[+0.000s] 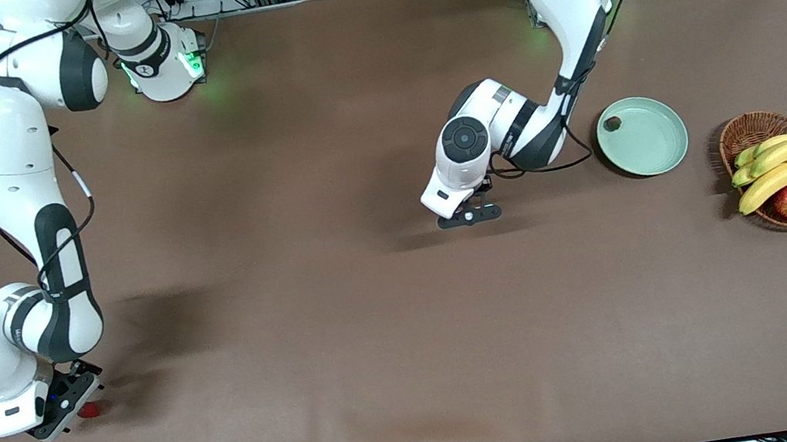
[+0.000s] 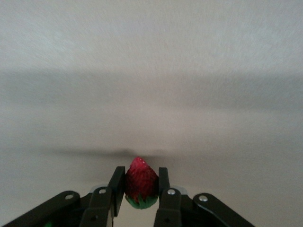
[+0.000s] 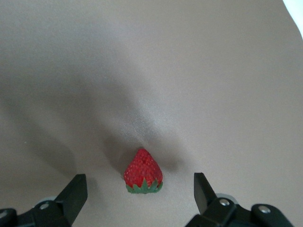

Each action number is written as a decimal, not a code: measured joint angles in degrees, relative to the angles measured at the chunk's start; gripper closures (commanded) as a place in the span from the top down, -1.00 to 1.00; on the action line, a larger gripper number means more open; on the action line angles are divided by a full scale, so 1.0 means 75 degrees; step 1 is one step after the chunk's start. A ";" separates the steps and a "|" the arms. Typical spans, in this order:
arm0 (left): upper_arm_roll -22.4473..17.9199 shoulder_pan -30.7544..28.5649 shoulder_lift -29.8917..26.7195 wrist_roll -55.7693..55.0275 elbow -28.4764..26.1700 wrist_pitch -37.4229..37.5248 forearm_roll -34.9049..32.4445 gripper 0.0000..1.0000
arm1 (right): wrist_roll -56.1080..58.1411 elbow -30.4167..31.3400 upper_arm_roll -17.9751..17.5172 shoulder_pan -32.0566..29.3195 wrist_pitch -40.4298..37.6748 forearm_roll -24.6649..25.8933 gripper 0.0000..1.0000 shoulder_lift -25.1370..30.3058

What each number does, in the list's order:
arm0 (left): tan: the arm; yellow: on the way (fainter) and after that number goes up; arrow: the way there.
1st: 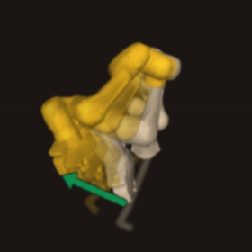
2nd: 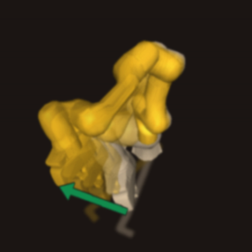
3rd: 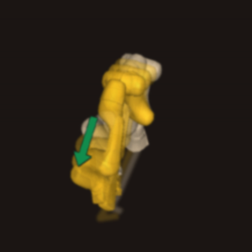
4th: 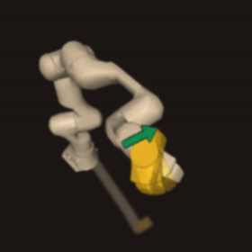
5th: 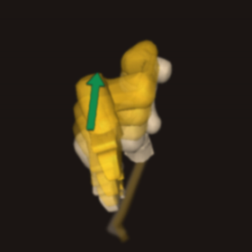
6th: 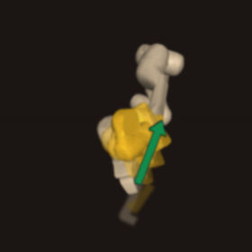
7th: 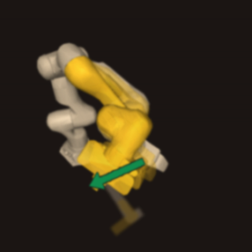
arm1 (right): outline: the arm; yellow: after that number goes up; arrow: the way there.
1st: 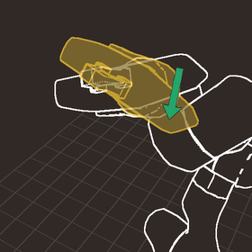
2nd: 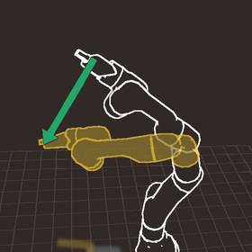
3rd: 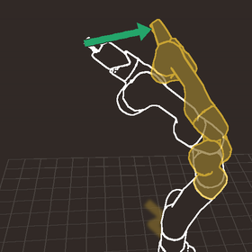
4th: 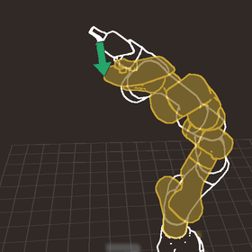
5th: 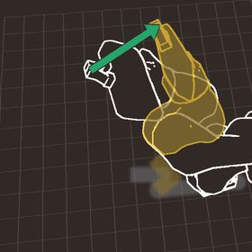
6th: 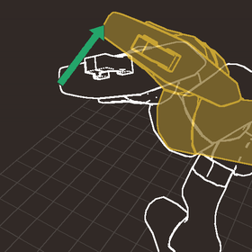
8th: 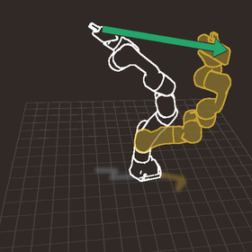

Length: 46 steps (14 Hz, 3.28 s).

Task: Collect all strawberries into plate
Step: 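Grasp the second strawberry with the left gripper while the right gripper reaches the last, then place the strawberry on the plate with the left gripper while the right gripper grasps another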

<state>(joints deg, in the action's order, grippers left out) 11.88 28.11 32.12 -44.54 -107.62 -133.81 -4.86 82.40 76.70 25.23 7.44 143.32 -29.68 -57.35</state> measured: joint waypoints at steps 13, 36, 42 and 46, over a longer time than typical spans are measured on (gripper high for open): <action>-0.0025 -0.2390 -0.1275 0.2656 -0.0540 0.0762 -0.0071 -0.66 | -0.0289 -0.0136 -0.0079 -0.0001 0.0303 -0.0002 -1.00 -0.0174; -0.0019 -0.5520 -0.2405 0.5946 -0.3682 0.0022 -0.0077 1.00 | -0.6195 -0.0441 -0.0332 0.3337 -0.2798 -0.0393 -1.00 0.1043; 0.0086 -0.5514 -0.2527 0.5952 -0.3517 -0.0028 -0.0077 1.00 | -1.0097 -0.0326 -0.0317 0.5436 -0.2334 -0.0395 -1.00 0.1053; 0.0432 -0.5487 -0.2535 0.5952 -0.3036 -0.0032 -0.0077 1.00 | -1.1577 -0.0188 -0.0349 0.6233 -0.1669 -0.0438 -1.00 0.1025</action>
<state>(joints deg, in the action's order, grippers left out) 15.12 -13.05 13.11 0.11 -130.40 -134.05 -5.44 -4.42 75.29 22.62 54.18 130.81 -32.96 -49.66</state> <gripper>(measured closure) 0.000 0.656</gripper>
